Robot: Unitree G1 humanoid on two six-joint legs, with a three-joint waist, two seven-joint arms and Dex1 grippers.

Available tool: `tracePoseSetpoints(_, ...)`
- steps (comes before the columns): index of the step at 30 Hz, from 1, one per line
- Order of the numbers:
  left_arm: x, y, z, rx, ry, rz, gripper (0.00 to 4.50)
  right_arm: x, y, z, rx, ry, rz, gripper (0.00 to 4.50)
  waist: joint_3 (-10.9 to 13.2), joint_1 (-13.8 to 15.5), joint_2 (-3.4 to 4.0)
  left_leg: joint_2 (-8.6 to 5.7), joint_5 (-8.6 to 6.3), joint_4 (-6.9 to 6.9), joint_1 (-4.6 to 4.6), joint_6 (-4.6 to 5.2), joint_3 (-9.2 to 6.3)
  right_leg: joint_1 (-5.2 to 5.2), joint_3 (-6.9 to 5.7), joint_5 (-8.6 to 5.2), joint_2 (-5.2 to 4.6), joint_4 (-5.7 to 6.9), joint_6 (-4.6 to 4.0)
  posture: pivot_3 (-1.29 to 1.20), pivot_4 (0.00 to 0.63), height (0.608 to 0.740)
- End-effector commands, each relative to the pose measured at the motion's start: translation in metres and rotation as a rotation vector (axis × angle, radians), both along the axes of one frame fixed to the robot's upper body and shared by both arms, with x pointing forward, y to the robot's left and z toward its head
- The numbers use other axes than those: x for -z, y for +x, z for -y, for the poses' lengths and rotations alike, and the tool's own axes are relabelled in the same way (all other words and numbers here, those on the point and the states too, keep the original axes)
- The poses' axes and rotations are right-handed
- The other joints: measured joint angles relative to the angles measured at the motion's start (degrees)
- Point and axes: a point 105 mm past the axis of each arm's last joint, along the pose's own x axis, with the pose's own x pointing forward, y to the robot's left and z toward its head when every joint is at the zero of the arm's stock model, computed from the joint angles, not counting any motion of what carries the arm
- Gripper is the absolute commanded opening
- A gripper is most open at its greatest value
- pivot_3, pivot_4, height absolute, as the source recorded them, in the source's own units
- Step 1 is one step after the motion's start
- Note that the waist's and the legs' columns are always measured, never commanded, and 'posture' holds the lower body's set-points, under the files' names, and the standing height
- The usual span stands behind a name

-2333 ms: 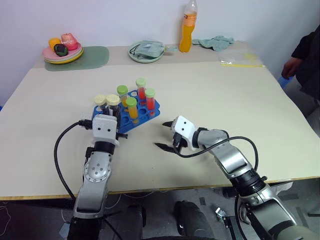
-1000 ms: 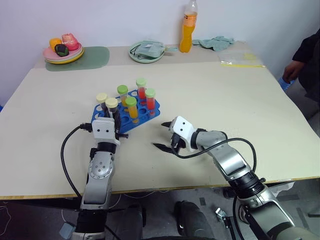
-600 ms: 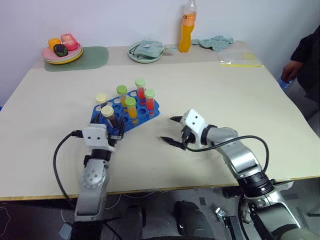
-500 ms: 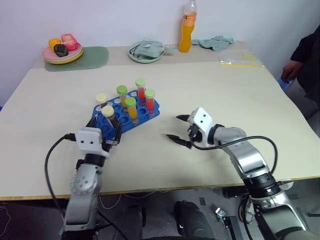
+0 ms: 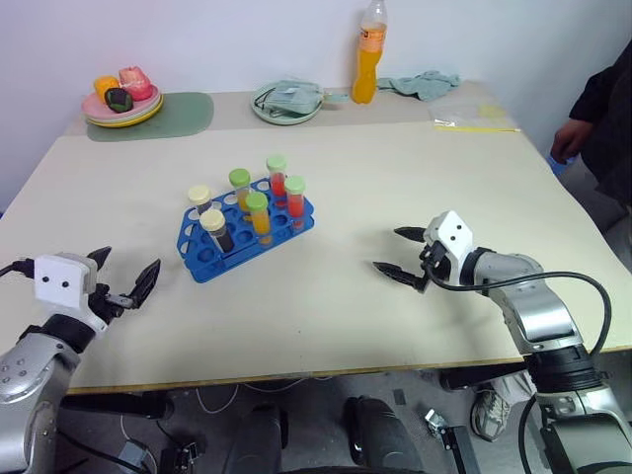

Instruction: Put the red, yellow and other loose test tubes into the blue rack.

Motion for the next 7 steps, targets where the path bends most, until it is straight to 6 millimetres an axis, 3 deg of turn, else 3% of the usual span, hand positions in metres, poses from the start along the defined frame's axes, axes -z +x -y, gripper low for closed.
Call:
tracePoseSetpoints(1, 0.0032, -0.0004, -0.003, 0.027, 0.024, -0.035, 4.17, -0.0145, 0.0049, 0.0094, 0.027, 0.011, 0.058, 4.5, 0.01, -0.02, 0.01, 0.0, 0.0, -0.01, 0.0, 0.0, 0.0, 0.0, 0.0, 0.0, 0.0, 0.0, 0.0, 0.0, 0.15, 0.74)
tracePoseSetpoints(7, 0.0108, 0.0035, -0.0123, 0.024, 0.035, -0.059, 4.17, -0.0123, 0.0056, 0.0089, 0.032, 0.022, 0.049, 4.5, 0.01, 0.03, 0.01, 0.01, 0.0, -0.01, 0.0, 0.0, -0.01, 0.0, 0.0, 0.0, 0.0, 0.0, 0.0, 0.0, 0.15, 0.74)
